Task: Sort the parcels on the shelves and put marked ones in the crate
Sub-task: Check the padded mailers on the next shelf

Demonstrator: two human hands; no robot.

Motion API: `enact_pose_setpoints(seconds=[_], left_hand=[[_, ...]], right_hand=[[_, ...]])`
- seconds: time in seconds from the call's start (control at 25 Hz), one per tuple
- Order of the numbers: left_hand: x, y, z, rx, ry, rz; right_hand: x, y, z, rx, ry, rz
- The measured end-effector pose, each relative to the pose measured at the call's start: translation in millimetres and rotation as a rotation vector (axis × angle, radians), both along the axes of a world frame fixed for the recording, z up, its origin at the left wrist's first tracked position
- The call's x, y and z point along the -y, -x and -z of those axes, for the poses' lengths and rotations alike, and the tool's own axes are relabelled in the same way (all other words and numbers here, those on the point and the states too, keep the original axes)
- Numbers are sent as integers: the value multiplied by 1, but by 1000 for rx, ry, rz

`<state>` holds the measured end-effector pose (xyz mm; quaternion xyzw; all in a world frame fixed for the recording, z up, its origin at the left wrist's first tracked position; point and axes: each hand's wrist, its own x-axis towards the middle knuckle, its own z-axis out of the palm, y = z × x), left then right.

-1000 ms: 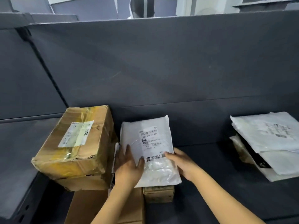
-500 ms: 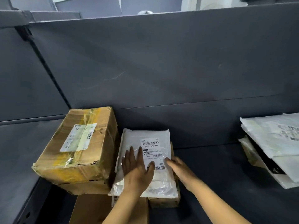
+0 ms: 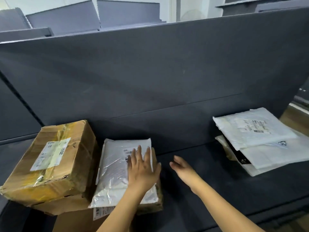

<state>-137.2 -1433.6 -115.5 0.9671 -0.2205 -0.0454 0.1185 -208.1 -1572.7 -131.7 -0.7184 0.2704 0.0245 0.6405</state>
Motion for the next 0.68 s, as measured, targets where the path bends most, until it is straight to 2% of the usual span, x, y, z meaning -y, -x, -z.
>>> enact_pose_setpoints(seconds=[0.16, 0.32, 0.52, 0.68], left_hand=[[73, 30, -11, 42, -14, 208], [153, 74, -22, 22, -29, 441], [218, 100, -24, 80, -57, 607], [247, 95, -17, 117, -67, 702]], right_hand=[[68, 59, -18, 73, 328, 161], [145, 133, -32, 5, 690, 283], [200, 186, -37, -226, 796, 373], [213, 180, -37, -284, 881, 377]])
